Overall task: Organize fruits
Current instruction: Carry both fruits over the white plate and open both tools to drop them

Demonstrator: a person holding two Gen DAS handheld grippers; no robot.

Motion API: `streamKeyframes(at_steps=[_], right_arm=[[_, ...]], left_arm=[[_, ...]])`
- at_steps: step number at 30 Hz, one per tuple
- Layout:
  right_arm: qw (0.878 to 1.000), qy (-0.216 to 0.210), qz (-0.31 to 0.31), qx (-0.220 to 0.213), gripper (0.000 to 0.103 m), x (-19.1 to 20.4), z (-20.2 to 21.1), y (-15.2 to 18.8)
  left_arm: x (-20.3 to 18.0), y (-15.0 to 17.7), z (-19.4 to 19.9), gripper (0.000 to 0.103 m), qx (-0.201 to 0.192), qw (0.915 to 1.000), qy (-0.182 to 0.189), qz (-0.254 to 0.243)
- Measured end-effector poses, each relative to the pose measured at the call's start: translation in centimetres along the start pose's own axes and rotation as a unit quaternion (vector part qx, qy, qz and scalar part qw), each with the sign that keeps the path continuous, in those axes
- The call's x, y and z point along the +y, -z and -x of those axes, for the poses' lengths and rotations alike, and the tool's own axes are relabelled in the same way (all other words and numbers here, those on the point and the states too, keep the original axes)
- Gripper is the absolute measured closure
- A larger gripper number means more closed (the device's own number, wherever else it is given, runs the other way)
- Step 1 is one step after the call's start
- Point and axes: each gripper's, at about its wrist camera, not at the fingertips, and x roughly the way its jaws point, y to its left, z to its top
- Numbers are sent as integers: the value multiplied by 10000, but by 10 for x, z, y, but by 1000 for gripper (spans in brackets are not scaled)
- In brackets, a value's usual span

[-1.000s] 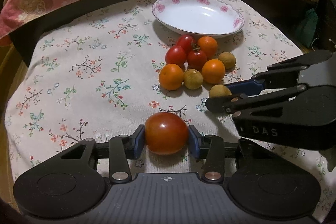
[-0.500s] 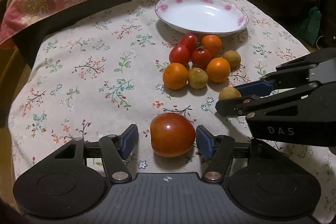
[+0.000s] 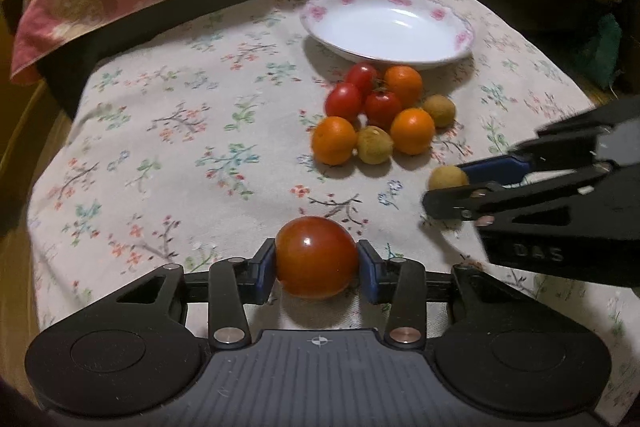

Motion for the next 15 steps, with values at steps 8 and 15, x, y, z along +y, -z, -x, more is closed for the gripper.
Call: streamKeyframes(at_steps=[8,15], right_arm=[[9992,93,-220,-321,77,-9,31,-8],[9980,242,-376,-455,77,-25,27,-29]], left_arm=[[3,-26,18,53,-240,9992,163,264],[-5,-59,-1,53,-390,9985,329,174]])
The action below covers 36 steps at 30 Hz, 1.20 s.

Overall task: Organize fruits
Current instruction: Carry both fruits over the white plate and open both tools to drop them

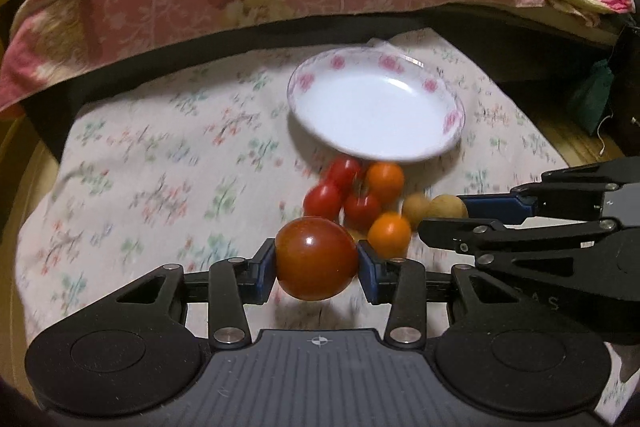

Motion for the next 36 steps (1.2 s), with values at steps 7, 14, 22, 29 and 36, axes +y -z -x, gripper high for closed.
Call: streamKeyframes(at_steps=[7,14,22,29,36], right_arm=[[9991,225,-317,-180,77,-34,-16,-28],[9977,365,-484,-319,77,-62,-31,-49],[9973,403,-579,-186,77,-77,-54,-55],[9969,414,-652,-171,76,-83,-62,-56],[9961,434,-711,-293,76,-86,-57,-59]], left_arm=[[-5,-35,-28,53,-101,9999,72,-20],[-17,-62,-54,53,-123,9997,16,-216],[-18,-68,-72,53,-39,9997,-17,-227],[-21,-72,-75,51,-66,9995,-119,-272],[-18,-73,-74,45,-67,9997,-135,-212]])
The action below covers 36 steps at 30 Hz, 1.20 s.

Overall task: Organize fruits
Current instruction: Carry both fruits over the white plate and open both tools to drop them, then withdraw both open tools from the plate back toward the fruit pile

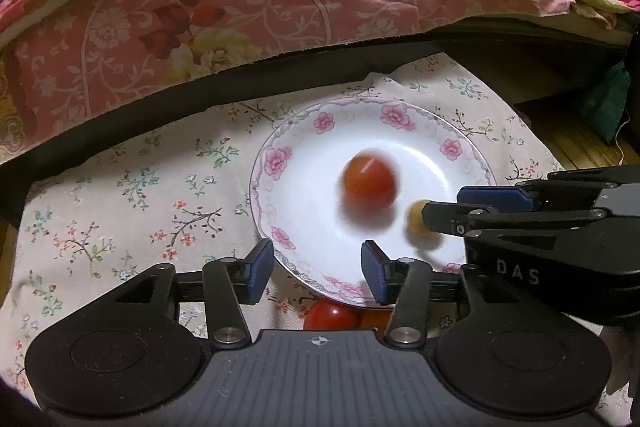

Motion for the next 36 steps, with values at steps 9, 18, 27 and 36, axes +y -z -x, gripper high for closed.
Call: streamKeyframes(at_steps=[9,18,27,36], right_arm=[[9997,-27,-116,-213,71,-2,11,-5],[9994,-48,-179,-297,71,-2,24,-3],[9993,-202,-47,-315,71,17,52,13],[9995,-310,-110,-36,71,41,71,47]], left_arm=[[9,0,12,42,-71,9999,-53,100],[21,13,35,40,-58,9998,-157,118],[33,42,70,38,40,9997,-94,230],[37,69,95,37,121,9994,59,322]])
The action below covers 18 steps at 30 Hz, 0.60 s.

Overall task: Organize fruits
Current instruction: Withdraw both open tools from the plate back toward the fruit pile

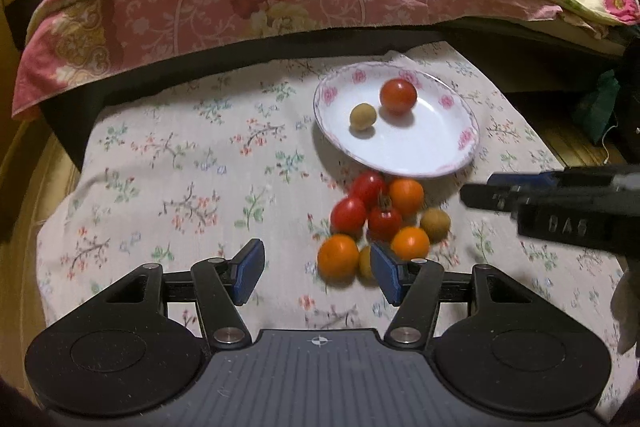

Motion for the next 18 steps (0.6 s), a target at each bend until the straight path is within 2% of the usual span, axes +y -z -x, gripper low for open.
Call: streamKeyframes(at_steps=[8,18], right_arm=[[9991,-52,200,377,70,22,0,33],[9969,-59,513,591,70,30,-23,36]], left_arm=[[3,20,4,34,101,9999,104,15],[-2,28,-10,31,269,9992,148,-271]])
